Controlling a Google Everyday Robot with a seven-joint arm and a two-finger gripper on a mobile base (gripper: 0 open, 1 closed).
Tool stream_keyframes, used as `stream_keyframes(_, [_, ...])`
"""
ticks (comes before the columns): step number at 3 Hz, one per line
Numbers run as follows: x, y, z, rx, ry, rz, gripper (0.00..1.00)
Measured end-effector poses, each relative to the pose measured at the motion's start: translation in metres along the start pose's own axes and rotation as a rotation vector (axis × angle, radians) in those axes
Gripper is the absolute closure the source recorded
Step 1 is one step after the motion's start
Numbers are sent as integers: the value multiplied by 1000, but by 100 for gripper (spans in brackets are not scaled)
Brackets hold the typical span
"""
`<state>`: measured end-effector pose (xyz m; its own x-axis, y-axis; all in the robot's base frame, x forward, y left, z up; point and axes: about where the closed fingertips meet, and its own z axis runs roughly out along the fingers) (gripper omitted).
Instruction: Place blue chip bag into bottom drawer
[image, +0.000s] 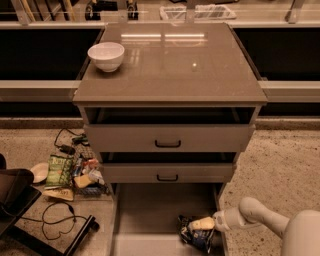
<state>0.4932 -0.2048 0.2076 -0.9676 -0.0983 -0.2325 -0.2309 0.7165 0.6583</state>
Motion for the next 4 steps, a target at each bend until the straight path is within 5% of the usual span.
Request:
stream_keyframes(1, [8,13,-44,71,-15,-102,0])
stream_keyframes(2, [24,53,-100,127,35,-229,0])
stream_keyframes(3, [16,103,-168,142,71,-370,0])
stream_keyframes(4, [-16,154,-234,143,97,-482,0])
